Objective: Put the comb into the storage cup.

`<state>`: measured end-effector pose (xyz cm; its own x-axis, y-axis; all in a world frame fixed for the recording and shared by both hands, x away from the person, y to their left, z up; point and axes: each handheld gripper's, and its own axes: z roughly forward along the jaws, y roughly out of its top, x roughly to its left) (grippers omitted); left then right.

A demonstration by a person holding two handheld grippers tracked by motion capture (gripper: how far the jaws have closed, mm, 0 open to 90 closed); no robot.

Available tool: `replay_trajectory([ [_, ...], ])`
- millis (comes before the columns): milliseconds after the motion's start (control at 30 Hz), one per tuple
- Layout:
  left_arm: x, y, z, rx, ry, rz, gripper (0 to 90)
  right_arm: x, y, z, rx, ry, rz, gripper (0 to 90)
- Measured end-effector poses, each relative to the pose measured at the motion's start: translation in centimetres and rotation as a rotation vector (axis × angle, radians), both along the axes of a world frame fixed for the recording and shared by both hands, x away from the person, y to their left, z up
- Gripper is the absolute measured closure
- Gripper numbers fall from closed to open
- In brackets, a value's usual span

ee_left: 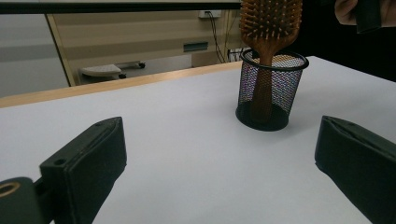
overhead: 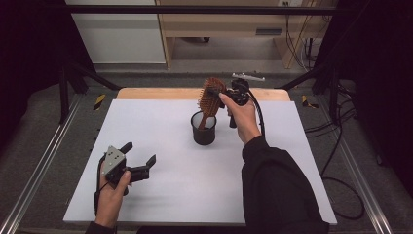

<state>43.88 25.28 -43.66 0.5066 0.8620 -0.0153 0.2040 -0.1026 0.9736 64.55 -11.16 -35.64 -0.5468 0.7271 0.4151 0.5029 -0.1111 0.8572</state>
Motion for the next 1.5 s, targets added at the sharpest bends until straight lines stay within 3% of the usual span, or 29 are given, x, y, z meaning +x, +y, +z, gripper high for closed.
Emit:
replay_trajectory([
  [1500,-0.03,-0.01,0.01,0.000,-0.002,-0.007,2.4,0.04,-0.33,-0.29,-0.071,0.026,-0.004,29.1],
])
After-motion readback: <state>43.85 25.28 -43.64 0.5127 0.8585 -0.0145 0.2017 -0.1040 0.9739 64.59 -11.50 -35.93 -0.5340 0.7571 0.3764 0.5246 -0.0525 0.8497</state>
